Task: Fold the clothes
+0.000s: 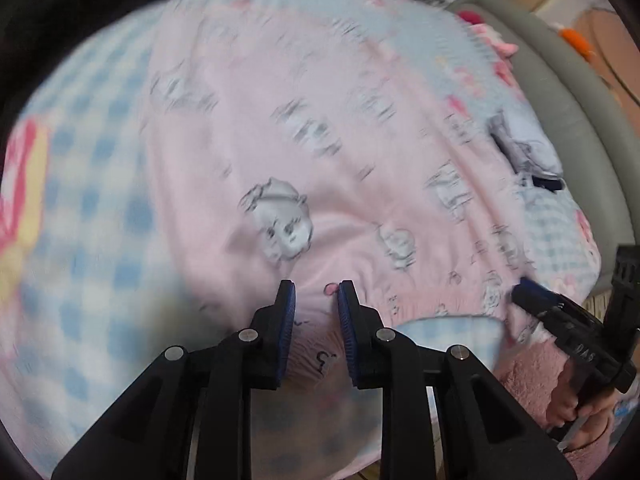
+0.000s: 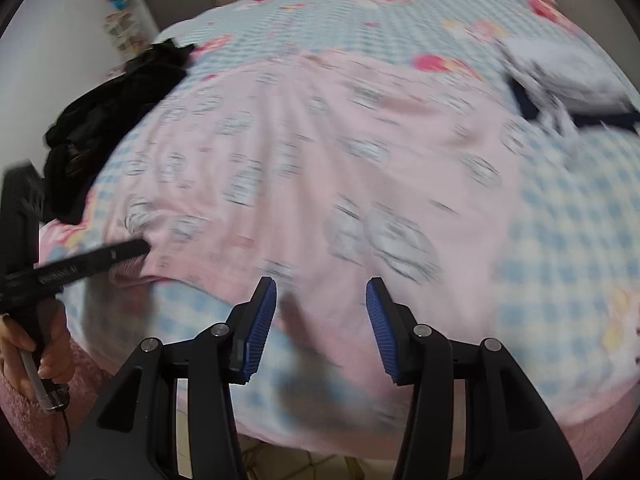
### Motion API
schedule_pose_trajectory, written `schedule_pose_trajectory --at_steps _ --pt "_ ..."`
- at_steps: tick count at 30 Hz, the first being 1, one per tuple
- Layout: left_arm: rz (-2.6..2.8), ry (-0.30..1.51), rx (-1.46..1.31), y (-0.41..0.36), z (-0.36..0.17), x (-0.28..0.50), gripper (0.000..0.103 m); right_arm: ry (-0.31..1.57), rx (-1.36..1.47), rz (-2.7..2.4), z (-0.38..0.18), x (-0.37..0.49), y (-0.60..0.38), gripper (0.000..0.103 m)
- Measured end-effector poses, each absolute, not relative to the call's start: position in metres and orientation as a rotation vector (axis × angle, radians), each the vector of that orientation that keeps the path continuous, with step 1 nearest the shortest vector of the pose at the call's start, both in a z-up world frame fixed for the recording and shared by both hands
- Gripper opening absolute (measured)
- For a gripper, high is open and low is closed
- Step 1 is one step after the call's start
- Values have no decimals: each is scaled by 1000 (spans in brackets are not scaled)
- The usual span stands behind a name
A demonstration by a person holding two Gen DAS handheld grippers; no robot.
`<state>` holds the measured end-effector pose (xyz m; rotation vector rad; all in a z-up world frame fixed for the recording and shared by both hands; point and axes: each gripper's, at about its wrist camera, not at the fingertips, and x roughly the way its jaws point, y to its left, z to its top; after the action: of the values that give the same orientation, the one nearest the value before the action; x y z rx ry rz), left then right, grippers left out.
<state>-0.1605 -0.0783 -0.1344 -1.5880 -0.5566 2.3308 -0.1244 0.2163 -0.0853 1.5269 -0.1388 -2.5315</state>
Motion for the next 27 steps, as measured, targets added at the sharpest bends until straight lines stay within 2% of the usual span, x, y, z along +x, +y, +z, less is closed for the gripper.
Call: schedule_pose_trajectory --at_steps 5,10,12,13,17,23,27 --pt "2337 -657 -1609 -99 -135 -135 23 -251 1528 -2532 -82 -115 263 48" --pt "2408 -420 -1526 -68 -88 -140 25 -295 1466 -2521 -60 -121 297 50" --pt "2374 -400 -1452 -51 -67 -156 30 -304 1433 -2546 -50 -137 310 54" --pt "2355 -402 -1435 -42 -61 -169 34 -279 1434 -2573 -48 -146 315 54" --pt "2345 -345 -1407 -4 -49 -234 35 -203 1458 -2634 -52 -197 329 54" --pt "2396 -236 -1365 41 -47 -351 35 -342 1591 -2640 -93 -273 357 54" --pt "2358 -126 -1414 74 -65 -432 37 -422 1594 -2654 -109 -304 365 54"
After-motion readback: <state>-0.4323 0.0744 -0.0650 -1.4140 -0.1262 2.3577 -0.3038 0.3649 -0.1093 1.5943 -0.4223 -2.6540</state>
